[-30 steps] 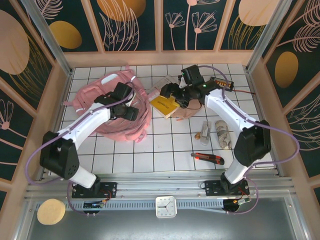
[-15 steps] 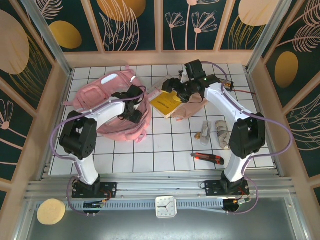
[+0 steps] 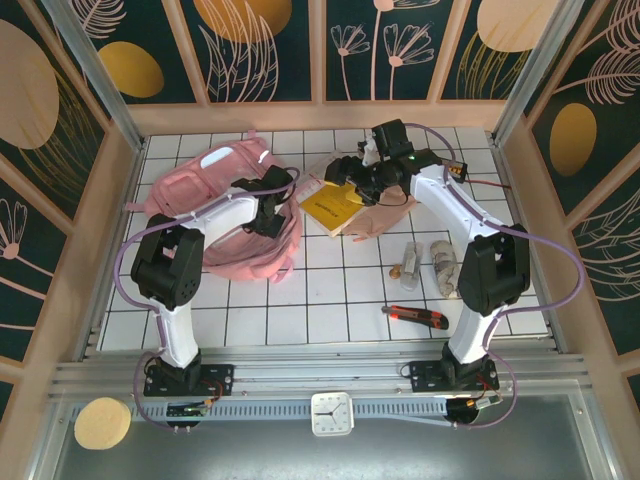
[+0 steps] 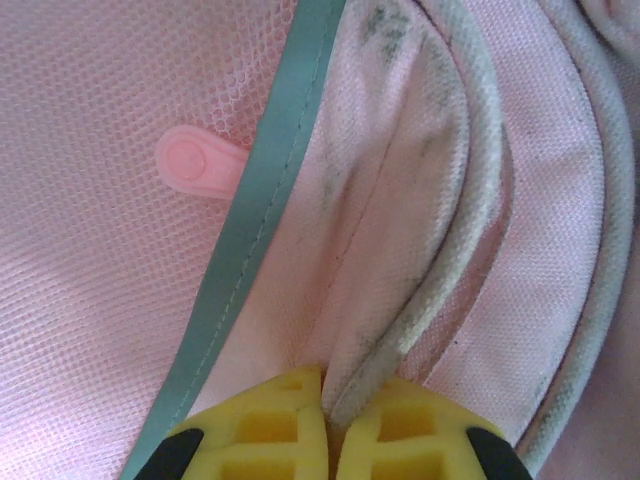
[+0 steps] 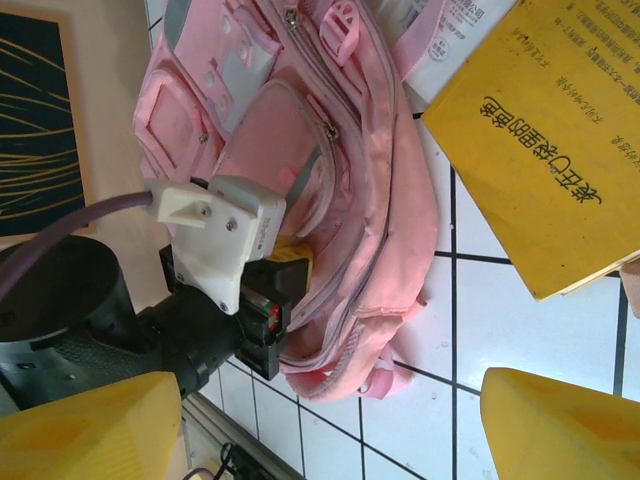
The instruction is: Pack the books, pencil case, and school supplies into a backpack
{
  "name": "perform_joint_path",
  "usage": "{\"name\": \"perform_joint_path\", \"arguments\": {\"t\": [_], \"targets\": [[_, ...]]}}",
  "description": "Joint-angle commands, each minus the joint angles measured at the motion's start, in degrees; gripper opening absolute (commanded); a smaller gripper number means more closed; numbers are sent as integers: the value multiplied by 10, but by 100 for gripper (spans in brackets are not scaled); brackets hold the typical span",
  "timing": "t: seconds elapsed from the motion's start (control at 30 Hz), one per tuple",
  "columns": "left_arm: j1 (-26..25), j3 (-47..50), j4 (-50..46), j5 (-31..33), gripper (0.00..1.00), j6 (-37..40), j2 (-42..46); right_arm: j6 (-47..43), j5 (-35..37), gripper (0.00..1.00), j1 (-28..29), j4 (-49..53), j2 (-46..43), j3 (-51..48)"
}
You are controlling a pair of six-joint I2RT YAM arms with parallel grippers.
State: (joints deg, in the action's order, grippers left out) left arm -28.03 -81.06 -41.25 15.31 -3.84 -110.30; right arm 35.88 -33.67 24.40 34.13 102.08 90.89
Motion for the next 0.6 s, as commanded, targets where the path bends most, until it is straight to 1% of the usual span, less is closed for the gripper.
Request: {"name": "perform_joint_path", "arguments": {"t": [0.0, 0.13, 0.2, 0.37, 0.47, 0.57], "targets": [[3, -44, -41, -6, 0, -5, 17, -26, -25, 79, -5, -19, 4, 11], [3, -101, -78, -28, 0, -3, 43, -41, -49, 77, -4, -32, 21, 23], [3, -120, -81, -32, 0, -4, 59, -43, -61, 74, -5, -41, 31, 30], [3, -116, -81, -51, 0, -17, 109, -45, -83, 68, -2, -54, 58, 46], [3, -114, -81, -61, 0, -16, 118, -38, -97, 68, 3, -78, 72, 51], [3, -109, -81, -68, 0, -12, 134, -27, -110, 68, 15, -90, 106, 82]]}}
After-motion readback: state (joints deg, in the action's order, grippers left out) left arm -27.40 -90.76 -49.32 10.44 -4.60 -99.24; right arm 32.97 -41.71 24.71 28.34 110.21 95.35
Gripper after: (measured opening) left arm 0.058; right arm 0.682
